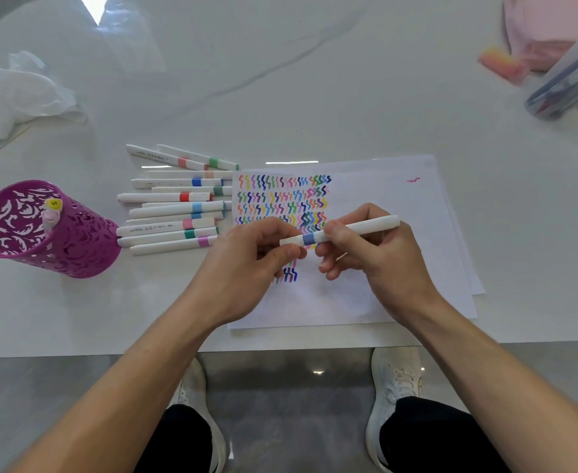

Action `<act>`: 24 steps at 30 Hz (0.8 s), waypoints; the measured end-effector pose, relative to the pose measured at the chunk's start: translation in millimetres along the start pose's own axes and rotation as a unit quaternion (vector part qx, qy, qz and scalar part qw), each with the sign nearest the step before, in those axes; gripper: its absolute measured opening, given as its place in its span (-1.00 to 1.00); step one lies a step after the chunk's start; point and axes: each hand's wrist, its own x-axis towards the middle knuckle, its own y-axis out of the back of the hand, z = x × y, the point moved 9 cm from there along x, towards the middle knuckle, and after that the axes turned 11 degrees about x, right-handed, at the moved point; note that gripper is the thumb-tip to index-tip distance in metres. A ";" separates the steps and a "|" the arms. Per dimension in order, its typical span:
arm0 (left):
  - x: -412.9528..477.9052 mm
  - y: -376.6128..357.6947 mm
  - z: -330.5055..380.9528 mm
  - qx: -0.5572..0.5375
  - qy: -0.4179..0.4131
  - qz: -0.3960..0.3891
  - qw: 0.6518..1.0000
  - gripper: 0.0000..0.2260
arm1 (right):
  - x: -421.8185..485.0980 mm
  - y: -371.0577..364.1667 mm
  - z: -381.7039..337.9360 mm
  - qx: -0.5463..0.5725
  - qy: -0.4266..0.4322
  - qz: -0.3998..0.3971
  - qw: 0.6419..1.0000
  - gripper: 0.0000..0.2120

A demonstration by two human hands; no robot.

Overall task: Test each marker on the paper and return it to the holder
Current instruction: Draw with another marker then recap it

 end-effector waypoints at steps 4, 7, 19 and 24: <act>-0.9 4.3 2.0 -0.001 -0.007 0.017 1.000 -0.93 | 0.7 -2.4 -0.1 0.041 -0.017 -0.005 0.999 -0.87; -2.3 4.9 4.2 -0.008 -0.017 0.024 1.000 -0.94 | 0.0 -3.4 3.2 0.082 -0.038 -0.002 0.996 -0.82; -6.2 4.0 7.6 -0.008 -0.030 0.054 0.998 -0.84 | -3.8 -3.8 6.0 0.119 -0.061 -0.001 0.991 -0.83; -7.7 2.0 11.0 -0.033 -0.030 0.063 0.997 -0.84 | -5.6 -1.3 5.6 0.127 -0.058 0.003 0.990 -0.84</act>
